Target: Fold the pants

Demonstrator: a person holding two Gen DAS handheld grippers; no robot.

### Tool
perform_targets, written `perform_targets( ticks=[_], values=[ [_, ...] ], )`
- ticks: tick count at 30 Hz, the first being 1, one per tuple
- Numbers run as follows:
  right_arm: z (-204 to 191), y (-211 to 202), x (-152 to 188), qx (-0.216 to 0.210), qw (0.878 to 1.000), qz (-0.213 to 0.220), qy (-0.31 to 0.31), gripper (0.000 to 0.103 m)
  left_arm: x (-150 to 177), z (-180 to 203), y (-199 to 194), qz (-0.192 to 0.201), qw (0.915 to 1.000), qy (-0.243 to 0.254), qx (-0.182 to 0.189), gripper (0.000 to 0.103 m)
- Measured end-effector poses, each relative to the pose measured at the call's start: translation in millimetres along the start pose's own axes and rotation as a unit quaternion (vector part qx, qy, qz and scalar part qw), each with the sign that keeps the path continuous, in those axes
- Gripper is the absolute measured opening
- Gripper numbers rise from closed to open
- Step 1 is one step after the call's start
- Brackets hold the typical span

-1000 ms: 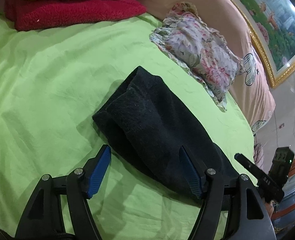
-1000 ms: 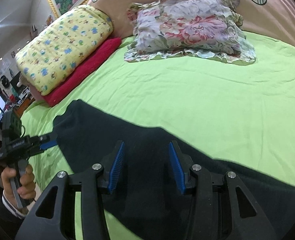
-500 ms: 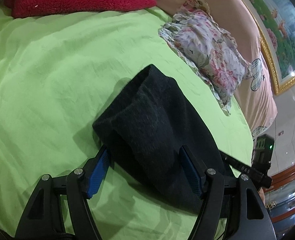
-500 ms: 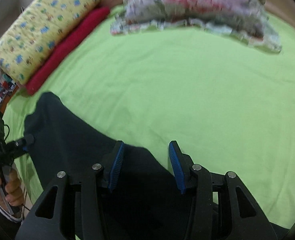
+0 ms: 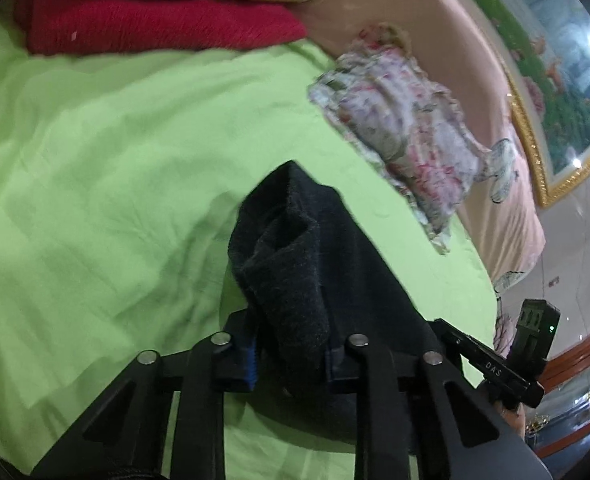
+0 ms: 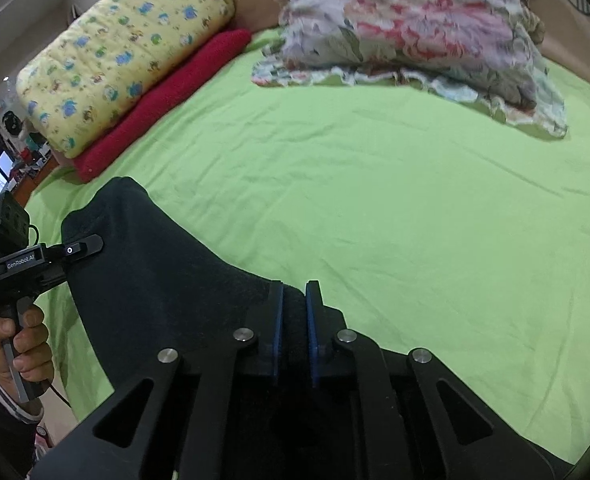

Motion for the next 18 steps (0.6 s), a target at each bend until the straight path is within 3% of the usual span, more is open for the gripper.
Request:
perform_targets(
  ticks=[7, 11, 16, 18],
  values=[
    [-14.2, -24.2, -13.9, -0.012, 0.999, 0.047, -0.020, 0.010, -8.0, 17.7, -64.9, 0.025, 0.9974, -0.024, 0.063, 0.021],
    [-19.2, -4.7, -6.6, -0.020, 0.999, 0.042, -0.015, 0.010, -5.9, 9.3, -64.0, 0.031, 0.9991, 0.014, 0.024, 0.020],
    [-26.9, 26.9, 7.1, 0.011, 0.999, 0.034, -0.026, 0.011, 1.4, -31.4, -32.2, 0.010, 0.9993, 0.029, -0.020, 0.021],
    [-20.0, 31.4, 11.3, 0.020, 0.999, 0.035, -0.007, 0.019, 5.6, -39.0, -28.4, 0.010, 0.9986, 0.037, -0.036, 0.030]
  ],
)
Point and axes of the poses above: each gripper's, at about its wrist camera, not at the fingertips, and y roughly the way its jaws point, z to its right, x to its underside, the point moved 4 cm from there along y, roughly the way its jaws point, and after that the axes turned 11 degrees about z, right-handed, at the moved point
